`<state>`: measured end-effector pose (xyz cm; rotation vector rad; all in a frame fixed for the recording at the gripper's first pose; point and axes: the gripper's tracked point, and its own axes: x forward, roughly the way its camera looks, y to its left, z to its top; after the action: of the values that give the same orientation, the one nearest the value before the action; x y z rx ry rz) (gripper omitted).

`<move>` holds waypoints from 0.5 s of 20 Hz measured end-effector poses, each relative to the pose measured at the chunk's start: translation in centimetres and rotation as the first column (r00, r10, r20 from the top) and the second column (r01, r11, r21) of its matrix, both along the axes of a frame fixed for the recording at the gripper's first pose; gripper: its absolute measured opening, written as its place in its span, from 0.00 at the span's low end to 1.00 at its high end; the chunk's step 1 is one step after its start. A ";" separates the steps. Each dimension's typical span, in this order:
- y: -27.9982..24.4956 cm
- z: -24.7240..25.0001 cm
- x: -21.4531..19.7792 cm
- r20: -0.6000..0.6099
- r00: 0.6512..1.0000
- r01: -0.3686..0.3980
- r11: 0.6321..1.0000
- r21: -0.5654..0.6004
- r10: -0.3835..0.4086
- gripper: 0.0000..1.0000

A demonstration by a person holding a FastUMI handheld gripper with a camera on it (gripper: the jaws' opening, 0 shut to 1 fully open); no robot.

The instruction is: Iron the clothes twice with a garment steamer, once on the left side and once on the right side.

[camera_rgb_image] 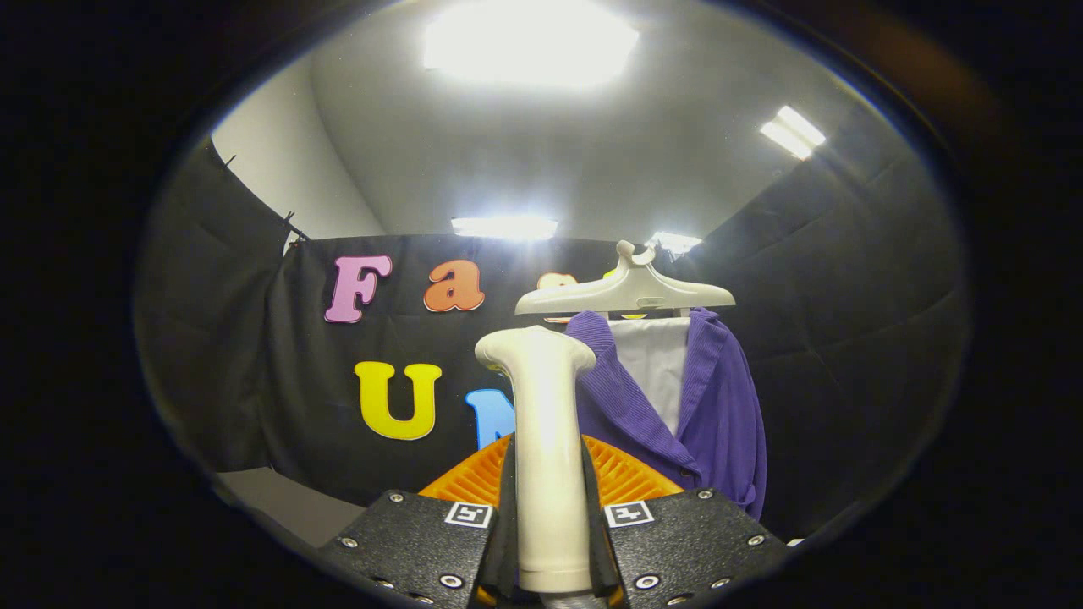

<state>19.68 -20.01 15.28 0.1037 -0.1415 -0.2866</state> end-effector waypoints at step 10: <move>-3.6 -4.4 1.3 -0.042 0.998 0.050 0.999 0.011 -0.049 0.34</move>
<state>21.00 -23.60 10.85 0.1066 -0.1010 -0.3387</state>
